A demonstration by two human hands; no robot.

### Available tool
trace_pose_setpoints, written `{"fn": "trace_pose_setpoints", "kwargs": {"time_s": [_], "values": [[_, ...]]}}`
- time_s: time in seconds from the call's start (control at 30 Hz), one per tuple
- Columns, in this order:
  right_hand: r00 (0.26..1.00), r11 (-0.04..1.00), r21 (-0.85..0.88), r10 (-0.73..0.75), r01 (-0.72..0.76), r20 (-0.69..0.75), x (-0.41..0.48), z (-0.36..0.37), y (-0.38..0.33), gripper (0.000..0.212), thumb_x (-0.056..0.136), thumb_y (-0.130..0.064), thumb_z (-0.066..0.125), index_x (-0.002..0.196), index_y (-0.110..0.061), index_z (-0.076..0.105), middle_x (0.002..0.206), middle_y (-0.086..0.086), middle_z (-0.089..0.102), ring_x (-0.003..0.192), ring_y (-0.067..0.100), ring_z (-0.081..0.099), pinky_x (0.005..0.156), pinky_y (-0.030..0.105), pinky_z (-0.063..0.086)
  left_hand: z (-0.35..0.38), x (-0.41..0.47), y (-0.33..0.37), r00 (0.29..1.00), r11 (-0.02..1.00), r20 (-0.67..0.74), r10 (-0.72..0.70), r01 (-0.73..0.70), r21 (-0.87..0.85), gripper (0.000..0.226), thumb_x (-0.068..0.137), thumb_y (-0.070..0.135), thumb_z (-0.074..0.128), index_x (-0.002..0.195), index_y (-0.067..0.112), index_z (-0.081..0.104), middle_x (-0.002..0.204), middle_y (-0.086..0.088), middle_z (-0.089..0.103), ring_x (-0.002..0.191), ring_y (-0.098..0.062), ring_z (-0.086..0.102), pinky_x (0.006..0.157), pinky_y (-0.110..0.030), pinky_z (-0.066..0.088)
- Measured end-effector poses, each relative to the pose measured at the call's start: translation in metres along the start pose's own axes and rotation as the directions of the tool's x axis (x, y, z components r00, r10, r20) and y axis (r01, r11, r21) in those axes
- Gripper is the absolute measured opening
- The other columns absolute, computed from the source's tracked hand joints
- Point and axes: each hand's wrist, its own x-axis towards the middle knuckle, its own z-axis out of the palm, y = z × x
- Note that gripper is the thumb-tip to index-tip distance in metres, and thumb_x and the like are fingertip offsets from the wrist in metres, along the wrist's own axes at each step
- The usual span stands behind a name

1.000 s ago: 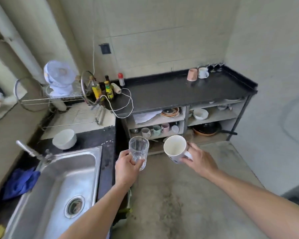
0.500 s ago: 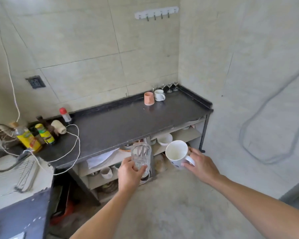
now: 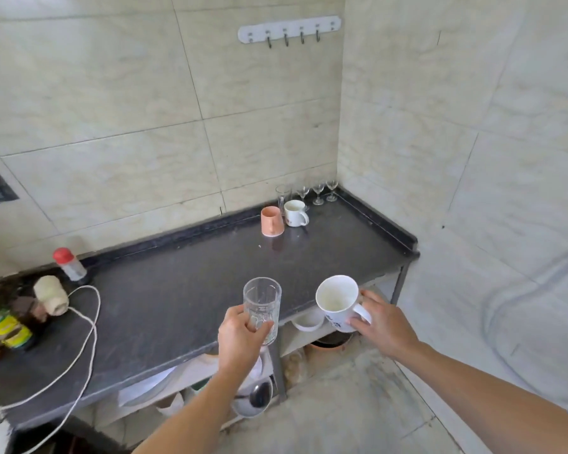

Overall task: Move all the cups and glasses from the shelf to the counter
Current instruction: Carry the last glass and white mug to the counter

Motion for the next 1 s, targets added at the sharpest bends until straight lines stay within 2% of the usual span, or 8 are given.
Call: {"fn": "trace_pose_setpoints", "kwargs": {"time_s": [0.1,0.2,0.37,0.53,0.7,0.87,1.0], "values": [[1.000,0.999,0.023,0.024,-0.024,0.006,0.063,0.004,-0.001,0.046,0.086,-0.041,0.059,0.125,-0.017,0.053,0.141,-0.010,0.044,0.107,0.020,0.058,0.083,0.030,0.044,0.011,0.066,-0.001,1.000,0.999,0.000,-0.021,0.021,-0.034,0.047,0.075,0.023,0.075,0.049,0.019,0.037,0.106,0.005,0.056,0.080,-0.016,0.056,0.074,-0.031,0.045],[0.998,0.997,0.057,0.058,-0.058,-0.006,0.120,0.005,-0.002,0.043,0.084,-0.040,0.060,0.120,-0.017,0.056,0.141,-0.010,0.044,0.108,0.021,0.057,0.082,0.030,0.042,0.019,0.130,0.002,0.999,0.999,0.009,-0.032,0.032,-0.018,0.050,0.075,0.025,0.074,0.048,0.012,0.034,0.105,0.006,0.056,0.077,-0.013,0.056,0.071,-0.028,0.042],[0.995,0.992,0.089,0.093,-0.094,0.018,0.194,0.013,0.002,0.043,0.085,-0.041,0.059,0.122,-0.019,0.055,0.139,-0.010,0.045,0.104,0.020,0.059,0.086,0.034,0.048,0.034,0.209,-0.002,0.998,0.998,0.015,-0.061,0.060,0.034,0.045,0.077,0.027,0.073,0.056,-0.005,0.050,0.105,0.007,0.054,0.073,-0.008,0.052,0.068,-0.025,0.038],[0.990,0.988,0.101,0.109,-0.117,0.085,0.269,0.035,0.023,0.042,0.087,-0.040,0.060,0.121,-0.017,0.056,0.139,-0.008,0.046,0.104,0.021,0.059,0.088,0.033,0.049,0.068,0.267,-0.009,0.991,0.991,0.020,-0.133,0.132,0.022,0.047,0.077,0.026,0.073,0.047,0.009,0.041,0.107,0.008,0.053,0.078,-0.010,0.054,0.069,-0.023,0.038],[0.982,0.984,0.135,0.097,-0.120,0.164,0.341,0.061,0.054,0.037,0.086,-0.037,0.062,0.115,-0.014,0.060,0.137,-0.006,0.047,0.102,0.019,0.059,0.087,0.030,0.047,0.115,0.315,-0.016,0.971,0.971,0.043,-0.236,0.235,0.033,0.050,0.076,0.025,0.074,0.045,0.011,0.037,0.109,0.009,0.055,0.075,0.003,0.052,0.061,-0.013,0.035],[0.959,0.979,0.154,0.085,-0.130,0.271,0.414,0.087,0.087,0.040,0.086,-0.035,0.061,0.121,-0.018,0.056,0.137,-0.008,0.045,0.103,0.020,0.059,0.089,0.031,0.047,0.165,0.362,-0.019,0.932,0.933,0.053,-0.359,0.356,0.056,0.051,0.074,0.025,0.076,0.042,0.016,0.037,0.112,0.007,0.056,0.077,-0.005,0.057,0.060,-0.017,0.038],[0.941,0.983,0.147,0.057,-0.111,0.334,0.453,0.106,0.103,0.041,0.086,-0.037,0.061,0.123,-0.021,0.055,0.137,-0.008,0.045,0.102,0.022,0.060,0.089,0.034,0.049,0.196,0.383,-0.025,0.902,0.902,0.035,-0.429,0.427,0.065,0.045,0.074,0.027,0.076,0.050,0.001,0.048,0.111,0.008,0.057,0.076,-0.001,0.057,0.060,-0.015,0.040]]}}
